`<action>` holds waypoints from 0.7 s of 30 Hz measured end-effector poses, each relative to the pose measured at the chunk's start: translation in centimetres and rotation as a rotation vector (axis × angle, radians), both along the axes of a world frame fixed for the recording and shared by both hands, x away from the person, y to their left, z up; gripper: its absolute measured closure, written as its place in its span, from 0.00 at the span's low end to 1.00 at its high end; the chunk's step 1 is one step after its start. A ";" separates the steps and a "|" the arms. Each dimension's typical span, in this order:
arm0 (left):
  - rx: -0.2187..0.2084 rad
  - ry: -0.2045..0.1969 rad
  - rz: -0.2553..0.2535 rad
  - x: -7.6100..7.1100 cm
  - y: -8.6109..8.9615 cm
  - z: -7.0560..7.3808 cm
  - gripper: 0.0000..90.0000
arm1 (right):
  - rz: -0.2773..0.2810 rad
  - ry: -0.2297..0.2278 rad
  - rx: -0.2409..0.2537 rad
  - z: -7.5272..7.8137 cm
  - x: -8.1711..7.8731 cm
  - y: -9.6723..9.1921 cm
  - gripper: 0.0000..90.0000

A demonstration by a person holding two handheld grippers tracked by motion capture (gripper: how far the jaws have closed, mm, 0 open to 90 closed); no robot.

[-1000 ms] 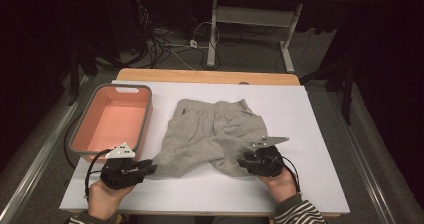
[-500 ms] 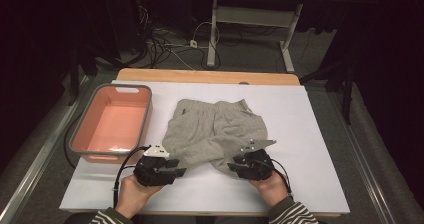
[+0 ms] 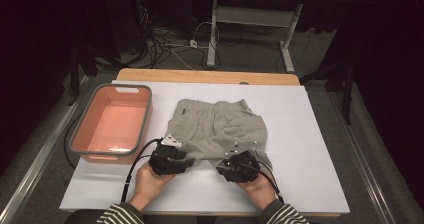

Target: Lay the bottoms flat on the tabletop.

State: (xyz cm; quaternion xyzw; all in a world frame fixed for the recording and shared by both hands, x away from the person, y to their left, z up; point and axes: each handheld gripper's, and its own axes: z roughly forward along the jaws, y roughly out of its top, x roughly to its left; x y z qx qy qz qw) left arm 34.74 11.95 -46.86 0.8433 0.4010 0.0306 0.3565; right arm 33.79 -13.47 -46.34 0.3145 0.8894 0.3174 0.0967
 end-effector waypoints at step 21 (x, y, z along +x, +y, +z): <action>-0.019 0.009 -0.109 -1.0 -0.3 1.6 0.97 | 0.053 -0.050 -0.007 1.4 -1.0 -1.1 0.95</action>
